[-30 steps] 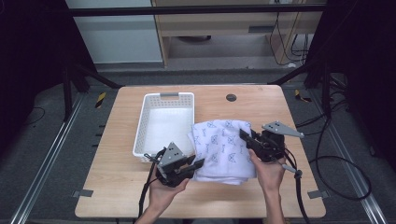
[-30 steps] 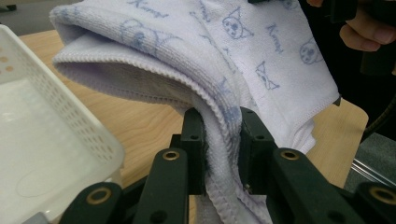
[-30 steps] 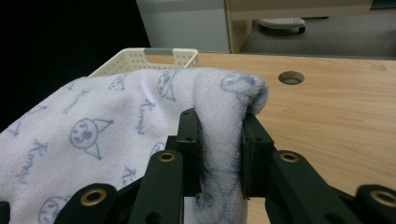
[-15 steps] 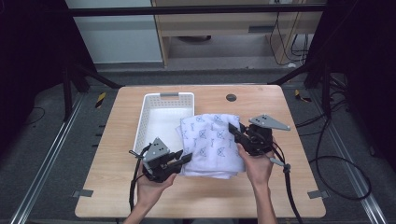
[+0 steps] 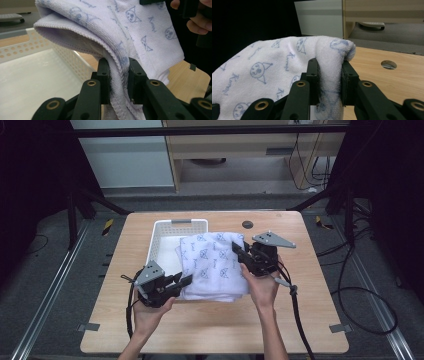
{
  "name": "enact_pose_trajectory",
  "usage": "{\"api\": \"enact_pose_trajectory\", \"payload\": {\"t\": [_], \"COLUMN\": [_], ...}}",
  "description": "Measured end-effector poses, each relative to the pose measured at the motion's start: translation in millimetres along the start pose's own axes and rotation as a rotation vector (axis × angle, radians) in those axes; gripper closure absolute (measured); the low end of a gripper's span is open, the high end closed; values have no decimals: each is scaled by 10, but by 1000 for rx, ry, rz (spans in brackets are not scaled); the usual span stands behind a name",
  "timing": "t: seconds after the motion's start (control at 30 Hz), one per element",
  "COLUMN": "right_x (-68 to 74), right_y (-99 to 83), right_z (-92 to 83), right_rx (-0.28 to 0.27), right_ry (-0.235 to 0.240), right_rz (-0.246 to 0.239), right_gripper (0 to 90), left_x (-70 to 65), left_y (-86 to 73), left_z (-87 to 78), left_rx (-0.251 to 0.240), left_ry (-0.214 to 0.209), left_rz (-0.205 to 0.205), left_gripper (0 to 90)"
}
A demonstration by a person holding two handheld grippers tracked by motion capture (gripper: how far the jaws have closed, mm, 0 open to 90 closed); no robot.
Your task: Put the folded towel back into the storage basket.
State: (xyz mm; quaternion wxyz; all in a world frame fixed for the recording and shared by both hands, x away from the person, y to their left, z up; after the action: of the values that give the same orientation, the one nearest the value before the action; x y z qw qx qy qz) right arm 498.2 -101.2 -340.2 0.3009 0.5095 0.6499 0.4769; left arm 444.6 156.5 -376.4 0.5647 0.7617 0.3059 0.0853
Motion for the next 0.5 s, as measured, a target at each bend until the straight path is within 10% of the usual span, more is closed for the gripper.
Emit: {"api": "enact_pose_trajectory", "payload": {"t": [0.5], "right_x": [175], "right_y": [151], "right_z": [218], "right_rx": [-13], "right_ry": [11], "right_rz": [5], "right_gripper": [732], "left_x": [259], "left_y": [52], "left_z": [-102], "left_rx": [-31], "left_ry": [63], "left_rz": [-25], "left_gripper": [741]}}
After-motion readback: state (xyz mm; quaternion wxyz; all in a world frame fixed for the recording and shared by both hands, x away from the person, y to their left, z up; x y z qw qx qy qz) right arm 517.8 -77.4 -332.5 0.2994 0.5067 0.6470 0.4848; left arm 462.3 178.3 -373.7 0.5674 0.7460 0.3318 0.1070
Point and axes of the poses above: each handheld gripper's, and its own axes: z roughly forward along the jaws, y roughly out of its top, x roughly to its left, the point moved 3 cm from there along z, roughly forward along the jaws, and after that the axes turned 11 degrees about -y, right-handed, at the moved point
